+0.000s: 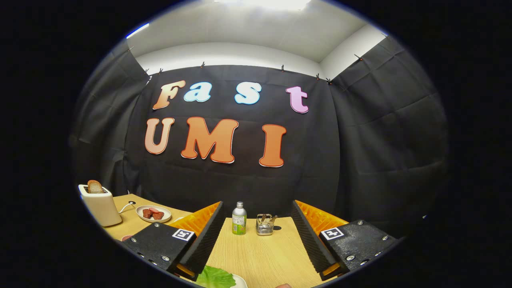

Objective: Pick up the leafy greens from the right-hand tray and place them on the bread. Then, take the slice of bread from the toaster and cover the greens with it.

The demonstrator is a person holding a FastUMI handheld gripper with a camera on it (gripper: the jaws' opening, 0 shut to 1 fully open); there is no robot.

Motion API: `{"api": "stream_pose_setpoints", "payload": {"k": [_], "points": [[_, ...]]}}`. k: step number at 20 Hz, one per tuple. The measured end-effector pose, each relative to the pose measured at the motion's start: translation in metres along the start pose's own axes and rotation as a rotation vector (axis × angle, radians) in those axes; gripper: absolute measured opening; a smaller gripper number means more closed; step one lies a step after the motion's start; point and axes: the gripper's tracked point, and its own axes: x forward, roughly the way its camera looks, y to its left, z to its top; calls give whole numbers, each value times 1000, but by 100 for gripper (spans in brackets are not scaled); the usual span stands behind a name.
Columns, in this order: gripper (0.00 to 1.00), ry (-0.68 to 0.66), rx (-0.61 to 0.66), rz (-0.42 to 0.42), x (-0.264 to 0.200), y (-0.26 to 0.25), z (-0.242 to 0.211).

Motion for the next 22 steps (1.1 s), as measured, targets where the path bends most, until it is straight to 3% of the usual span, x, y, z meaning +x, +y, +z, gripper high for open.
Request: {"api": "stream_pose_setpoints", "payload": {"k": [8,22], "points": [[99,-4,19,17,-1,6,0],[99,119,54,87,4,29,-56]]}}
